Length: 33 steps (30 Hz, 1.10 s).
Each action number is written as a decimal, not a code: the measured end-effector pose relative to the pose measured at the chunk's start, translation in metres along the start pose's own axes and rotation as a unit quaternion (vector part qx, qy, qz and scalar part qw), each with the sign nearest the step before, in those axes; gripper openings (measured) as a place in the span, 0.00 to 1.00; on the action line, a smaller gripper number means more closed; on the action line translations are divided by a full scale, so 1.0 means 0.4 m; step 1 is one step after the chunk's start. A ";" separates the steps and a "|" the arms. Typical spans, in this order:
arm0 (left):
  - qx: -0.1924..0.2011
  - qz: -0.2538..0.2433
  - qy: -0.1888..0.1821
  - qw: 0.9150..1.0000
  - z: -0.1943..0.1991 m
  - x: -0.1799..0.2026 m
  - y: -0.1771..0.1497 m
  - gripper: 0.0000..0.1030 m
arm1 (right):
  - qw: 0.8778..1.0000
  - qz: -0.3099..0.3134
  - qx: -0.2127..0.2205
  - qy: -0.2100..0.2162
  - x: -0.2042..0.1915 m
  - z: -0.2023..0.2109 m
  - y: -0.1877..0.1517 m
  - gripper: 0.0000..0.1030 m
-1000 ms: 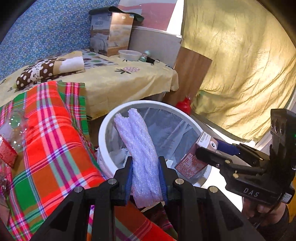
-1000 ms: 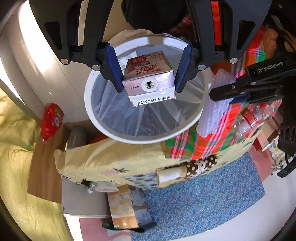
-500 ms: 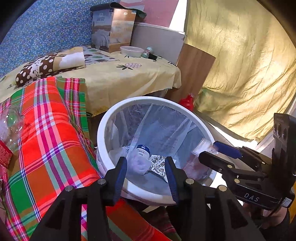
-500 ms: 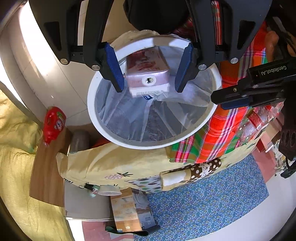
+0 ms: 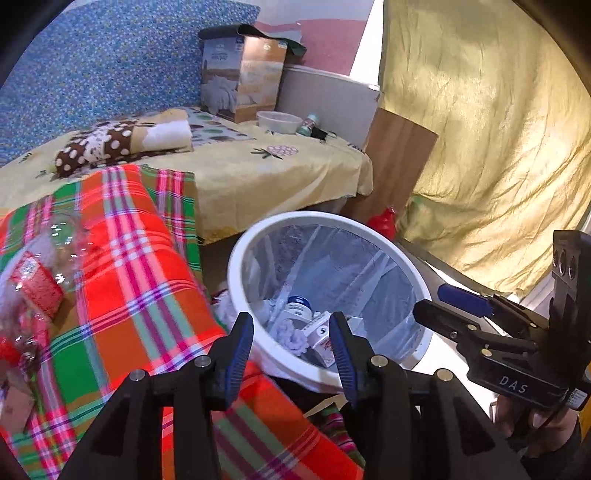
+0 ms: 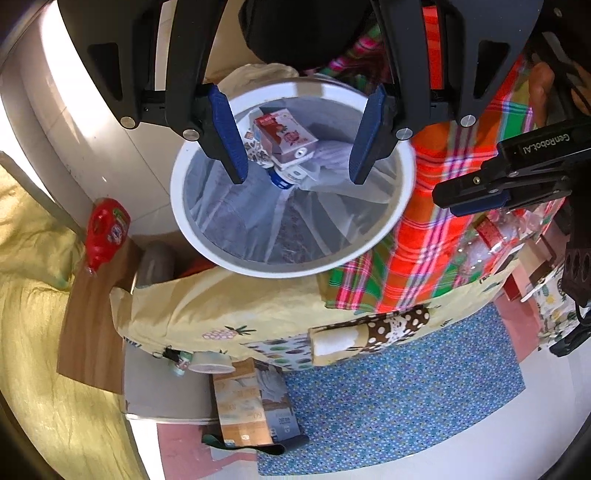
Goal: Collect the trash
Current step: 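Move both tools back over the remaining trash on the cloth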
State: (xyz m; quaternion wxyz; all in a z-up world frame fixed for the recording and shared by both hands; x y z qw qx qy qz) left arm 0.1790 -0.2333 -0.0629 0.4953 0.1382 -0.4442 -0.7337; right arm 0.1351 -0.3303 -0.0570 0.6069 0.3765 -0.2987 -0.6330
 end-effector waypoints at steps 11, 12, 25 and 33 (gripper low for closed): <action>0.021 0.023 0.048 0.998 0.126 -0.096 -0.032 0.41 | 0.999 0.026 0.013 0.035 -0.117 0.027 0.008 0.57; 0.020 0.029 0.053 0.998 0.140 -0.110 -0.040 0.41 | 0.999 0.028 0.014 0.038 -0.127 0.032 0.005 0.57; 0.052 0.071 0.113 0.990 0.292 -0.232 -0.090 0.41 | 0.995 0.052 0.013 0.085 -0.252 0.047 -0.013 0.57; 0.056 0.097 0.147 0.983 0.355 -0.302 -0.131 0.41 | 0.989 0.067 0.004 0.131 -0.327 0.044 -0.021 0.57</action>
Point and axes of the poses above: each gripper's, at about its wrist camera, not at the fingertips, and z roughly against the way its jaws point, x to its right, y to its top, the point moved 8 cm from there along -z, roughly the way its jaws point, and after that the axes turned 8 degrees about x, right-handed, at the moved point
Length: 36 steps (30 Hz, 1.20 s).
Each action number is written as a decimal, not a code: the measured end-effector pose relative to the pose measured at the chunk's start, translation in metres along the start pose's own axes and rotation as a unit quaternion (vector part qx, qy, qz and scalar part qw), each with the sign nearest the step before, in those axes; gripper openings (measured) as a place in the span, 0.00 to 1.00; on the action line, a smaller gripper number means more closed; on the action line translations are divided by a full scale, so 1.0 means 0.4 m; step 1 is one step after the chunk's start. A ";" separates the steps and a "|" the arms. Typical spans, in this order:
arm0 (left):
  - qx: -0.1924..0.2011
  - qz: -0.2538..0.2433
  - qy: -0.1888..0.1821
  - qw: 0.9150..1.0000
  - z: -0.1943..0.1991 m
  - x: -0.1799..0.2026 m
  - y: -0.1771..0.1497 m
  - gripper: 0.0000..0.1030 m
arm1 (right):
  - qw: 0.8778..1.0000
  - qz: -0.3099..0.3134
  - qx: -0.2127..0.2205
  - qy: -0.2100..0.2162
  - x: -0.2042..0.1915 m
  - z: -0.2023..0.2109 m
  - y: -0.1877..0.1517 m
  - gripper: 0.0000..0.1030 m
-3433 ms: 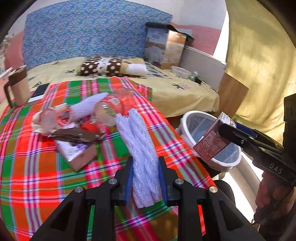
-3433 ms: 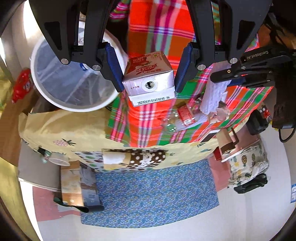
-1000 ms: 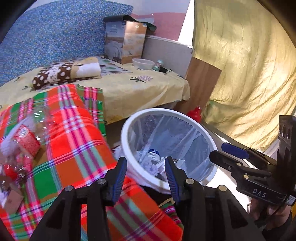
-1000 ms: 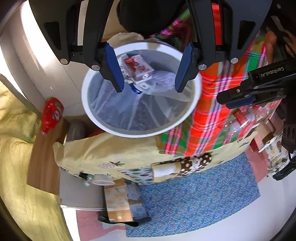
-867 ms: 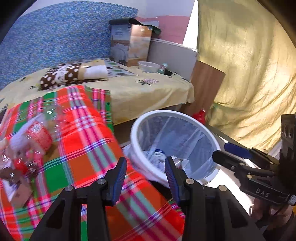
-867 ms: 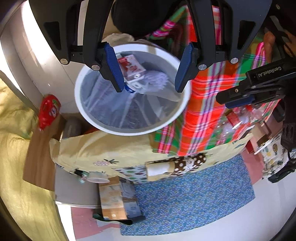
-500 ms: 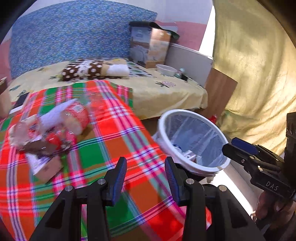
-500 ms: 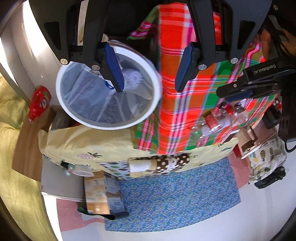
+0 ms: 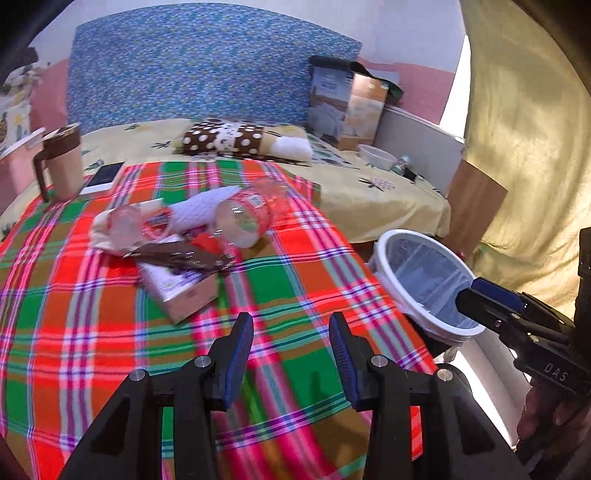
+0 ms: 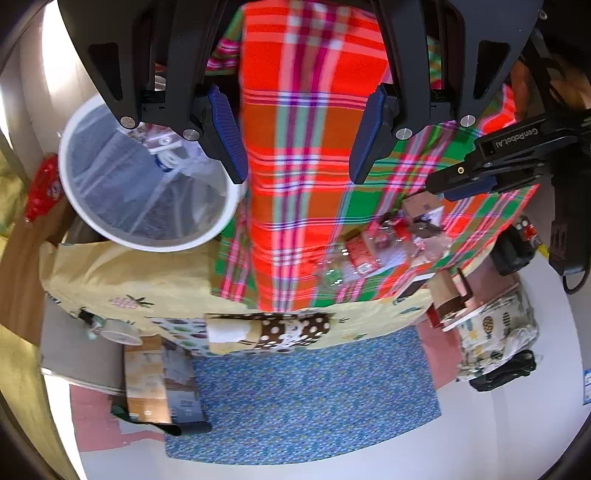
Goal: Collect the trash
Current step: 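Move both tools back over the remaining trash on the cloth, then grasp the brown wrapper with the right tool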
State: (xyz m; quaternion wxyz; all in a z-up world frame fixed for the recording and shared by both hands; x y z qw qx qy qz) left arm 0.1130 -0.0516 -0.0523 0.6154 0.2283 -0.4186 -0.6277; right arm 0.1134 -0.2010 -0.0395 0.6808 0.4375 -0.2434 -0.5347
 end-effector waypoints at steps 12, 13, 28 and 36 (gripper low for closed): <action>0.006 0.034 0.049 0.998 0.021 -0.129 0.000 0.41 | 0.999 0.014 -0.004 0.029 -0.059 -0.027 0.008 0.57; 0.005 0.036 0.051 0.998 0.019 -0.135 0.001 0.41 | 0.999 0.015 -0.005 0.031 -0.063 -0.031 0.009 0.57; -0.002 0.063 0.075 0.995 -0.009 -0.218 0.013 0.41 | 0.996 0.052 -0.011 0.075 -0.144 -0.085 0.030 0.55; 0.004 0.077 0.102 0.992 0.007 -0.305 0.023 0.41 | 0.989 0.094 -0.016 0.115 -0.246 -0.156 0.050 0.50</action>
Point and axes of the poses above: each gripper's, at about its wrist camera, not at the fingertips, and z roughly against the way its jaws point, x to its right, y to its top, the point moved 8 cm from there along -z, roughly the way its jaws point, and after that the axes turned 8 degrees about x, right-handed, at the moved point
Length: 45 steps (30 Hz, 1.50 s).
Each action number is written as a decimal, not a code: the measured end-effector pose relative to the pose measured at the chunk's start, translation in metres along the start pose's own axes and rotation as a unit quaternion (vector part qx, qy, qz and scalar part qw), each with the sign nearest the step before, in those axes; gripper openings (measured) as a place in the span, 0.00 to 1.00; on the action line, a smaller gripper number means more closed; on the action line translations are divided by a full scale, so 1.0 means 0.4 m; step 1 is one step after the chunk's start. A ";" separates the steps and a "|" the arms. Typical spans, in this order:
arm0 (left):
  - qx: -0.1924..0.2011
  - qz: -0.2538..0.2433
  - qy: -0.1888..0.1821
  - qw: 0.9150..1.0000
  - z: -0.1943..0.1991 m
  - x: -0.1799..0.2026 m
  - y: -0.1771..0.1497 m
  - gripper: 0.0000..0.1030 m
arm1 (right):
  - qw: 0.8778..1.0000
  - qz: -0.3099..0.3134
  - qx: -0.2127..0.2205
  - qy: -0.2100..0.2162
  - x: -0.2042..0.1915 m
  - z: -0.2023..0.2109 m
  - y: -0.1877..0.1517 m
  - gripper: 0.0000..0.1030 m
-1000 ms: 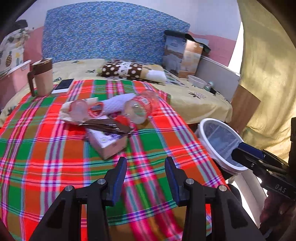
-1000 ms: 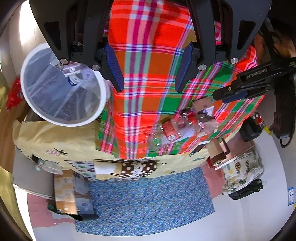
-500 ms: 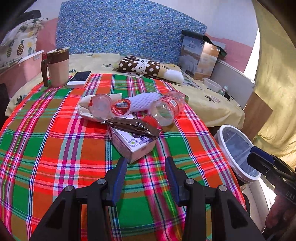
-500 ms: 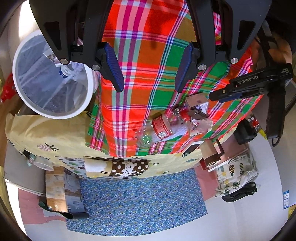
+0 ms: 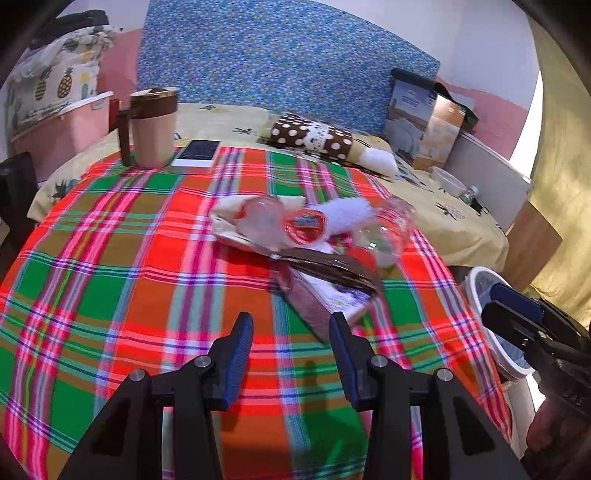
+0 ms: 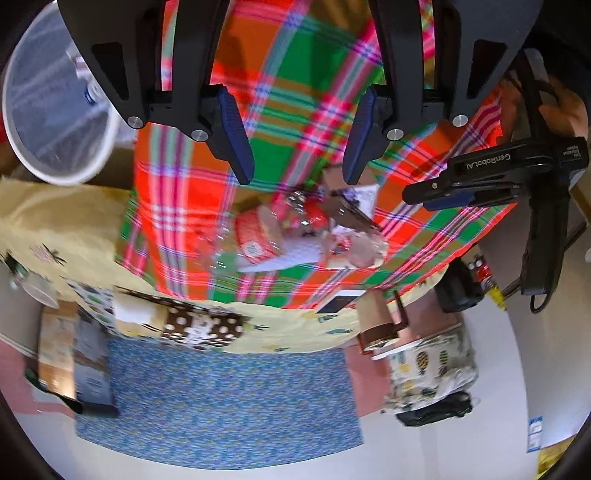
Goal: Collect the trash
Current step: 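Grasp the brown wrapper with the right tool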
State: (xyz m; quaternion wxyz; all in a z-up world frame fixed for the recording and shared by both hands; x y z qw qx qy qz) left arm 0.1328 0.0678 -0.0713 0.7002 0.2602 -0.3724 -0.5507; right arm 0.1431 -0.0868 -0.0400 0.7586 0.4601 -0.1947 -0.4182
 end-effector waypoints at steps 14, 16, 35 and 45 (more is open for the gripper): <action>0.003 0.033 0.013 0.999 -0.022 -0.122 0.025 0.41 | 0.995 0.082 -0.024 0.051 -0.095 -0.150 0.027 0.45; 0.004 0.035 0.013 0.999 -0.025 -0.130 0.026 0.41 | 0.994 0.090 -0.034 0.056 -0.102 -0.167 0.023 0.41; 0.008 0.034 -0.018 0.999 -0.091 -0.086 0.082 0.41 | 0.998 0.036 -0.031 0.033 -0.063 -0.094 0.016 0.24; 0.001 0.033 -0.016 0.999 -0.168 -0.056 0.109 0.41 | 1.000 0.005 -0.021 0.010 0.004 -0.082 0.013 0.24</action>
Point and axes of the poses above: each gripper's, at about its wrist camera, not at the fingertips, and z roughly against the way its jaws point, x to its right, y to its top, the point moved 8 cm from there along -z, roughly the way its jaws point, and after that the axes turned 8 degrees about x, right-handed, at the moved point
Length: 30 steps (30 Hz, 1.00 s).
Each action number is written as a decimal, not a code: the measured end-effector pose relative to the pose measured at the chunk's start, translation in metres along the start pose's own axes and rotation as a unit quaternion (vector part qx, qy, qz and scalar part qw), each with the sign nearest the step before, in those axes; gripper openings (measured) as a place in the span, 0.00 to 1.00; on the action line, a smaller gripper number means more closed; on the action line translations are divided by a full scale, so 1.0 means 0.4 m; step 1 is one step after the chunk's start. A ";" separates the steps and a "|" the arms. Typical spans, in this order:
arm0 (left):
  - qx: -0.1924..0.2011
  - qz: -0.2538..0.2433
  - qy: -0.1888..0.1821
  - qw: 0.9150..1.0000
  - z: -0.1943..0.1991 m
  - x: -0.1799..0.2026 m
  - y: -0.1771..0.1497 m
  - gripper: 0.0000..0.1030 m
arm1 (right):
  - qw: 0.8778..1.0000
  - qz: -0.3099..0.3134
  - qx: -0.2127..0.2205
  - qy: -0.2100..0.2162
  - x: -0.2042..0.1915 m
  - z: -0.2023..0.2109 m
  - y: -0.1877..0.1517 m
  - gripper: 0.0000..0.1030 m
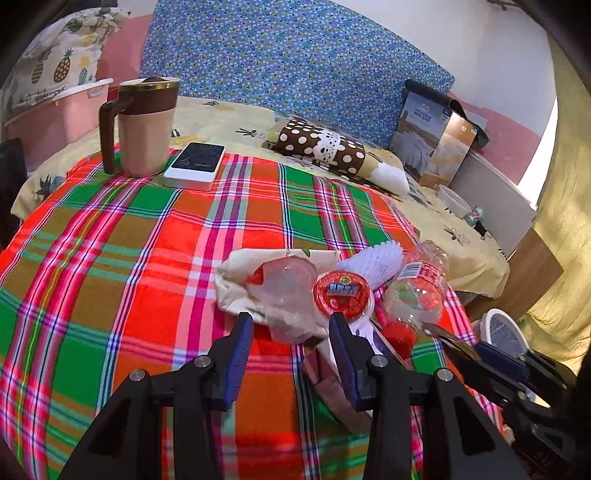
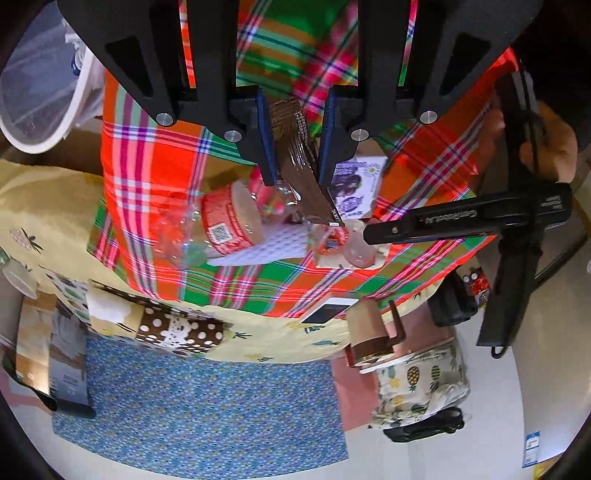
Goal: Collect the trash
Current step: 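Grasp the brown wrapper with the right tool, then grasp the clear plastic cup with the left tool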
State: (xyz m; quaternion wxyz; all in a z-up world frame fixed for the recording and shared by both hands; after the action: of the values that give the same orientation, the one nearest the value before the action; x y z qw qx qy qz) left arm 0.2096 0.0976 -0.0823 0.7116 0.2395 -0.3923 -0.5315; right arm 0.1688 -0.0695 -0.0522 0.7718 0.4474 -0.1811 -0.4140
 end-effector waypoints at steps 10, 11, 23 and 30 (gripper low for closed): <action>-0.011 -0.005 0.015 1.000 -0.040 -0.004 -0.003 0.30 | 1.000 -0.013 0.005 -0.007 0.027 0.009 -0.011 0.24; -0.011 -0.003 0.013 1.000 -0.037 -0.005 -0.004 0.30 | 1.000 -0.013 0.006 -0.008 0.029 0.014 -0.013 0.24; 0.011 -0.016 0.010 1.000 0.059 0.016 -0.018 0.29 | 0.999 -0.024 0.014 -0.027 0.049 0.065 -0.028 0.24; 0.020 -0.032 0.018 0.999 0.131 0.043 -0.033 0.29 | 0.999 -0.030 0.019 -0.038 0.054 0.100 -0.035 0.24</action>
State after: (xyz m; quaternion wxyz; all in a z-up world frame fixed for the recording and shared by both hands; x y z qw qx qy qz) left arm 0.1615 0.0812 -0.0570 0.6965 0.2755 -0.3818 -0.5414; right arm 0.1488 -0.1119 -0.0447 0.7431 0.4513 -0.2048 -0.4497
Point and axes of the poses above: each gripper's, at about its wrist camera, not at the fingertips, and z roughly against the way its jaws point, x to its right, y to its top, the point moved 8 cm from there along -z, roughly the way its jaws point, and after that the axes turned 8 degrees about x, right-handed, at the moved point
